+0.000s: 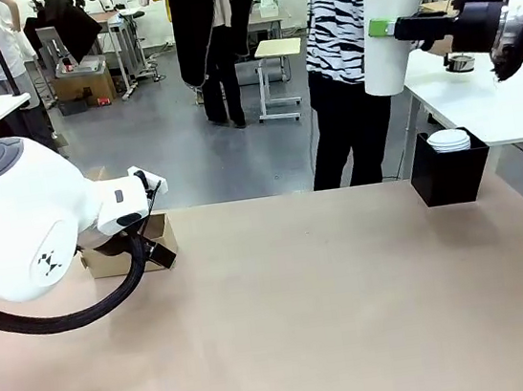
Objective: Pour a drink into a cup and package it in a carrier.
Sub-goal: Position the Cup Carrier in the center of the table.
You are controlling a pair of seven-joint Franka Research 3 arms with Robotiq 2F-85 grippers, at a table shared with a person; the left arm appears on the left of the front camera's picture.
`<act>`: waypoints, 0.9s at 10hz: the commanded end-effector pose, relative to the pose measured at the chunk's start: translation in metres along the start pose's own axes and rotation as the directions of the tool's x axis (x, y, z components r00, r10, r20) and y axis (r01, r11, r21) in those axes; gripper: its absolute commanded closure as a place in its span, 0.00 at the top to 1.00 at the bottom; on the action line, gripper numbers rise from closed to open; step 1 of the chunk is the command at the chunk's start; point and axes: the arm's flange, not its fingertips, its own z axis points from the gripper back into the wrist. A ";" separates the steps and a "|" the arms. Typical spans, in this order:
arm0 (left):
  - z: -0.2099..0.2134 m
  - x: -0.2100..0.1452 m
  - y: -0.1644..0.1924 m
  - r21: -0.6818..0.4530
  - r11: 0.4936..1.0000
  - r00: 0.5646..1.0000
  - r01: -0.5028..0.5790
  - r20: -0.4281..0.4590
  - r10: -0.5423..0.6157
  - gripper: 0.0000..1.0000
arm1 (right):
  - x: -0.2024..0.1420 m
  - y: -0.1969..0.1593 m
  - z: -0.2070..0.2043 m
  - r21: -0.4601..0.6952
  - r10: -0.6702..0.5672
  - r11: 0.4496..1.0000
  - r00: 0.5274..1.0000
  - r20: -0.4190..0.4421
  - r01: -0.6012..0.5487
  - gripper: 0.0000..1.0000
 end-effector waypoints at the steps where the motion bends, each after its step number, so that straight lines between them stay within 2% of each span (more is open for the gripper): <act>1: 0.000 0.000 0.000 -0.002 1.000 1.000 0.000 0.001 0.000 1.00 | 0.003 0.003 0.000 0.005 0.004 1.000 1.000 0.005 -0.004 0.80; 2: 0.000 0.000 0.000 0.000 1.000 1.000 0.000 0.000 0.000 1.00 | 0.003 0.003 0.000 0.005 0.004 1.000 1.000 0.005 -0.004 0.80; 5: 0.070 0.023 0.015 -0.029 0.995 0.995 -0.101 -0.002 0.101 1.00 | 0.003 0.003 0.000 0.005 0.004 1.000 1.000 0.005 -0.004 0.80; 9: 0.164 0.068 0.040 -0.028 0.970 0.969 -0.241 -0.070 0.239 1.00 | 0.003 0.003 0.000 0.005 0.004 1.000 1.000 0.005 -0.004 0.80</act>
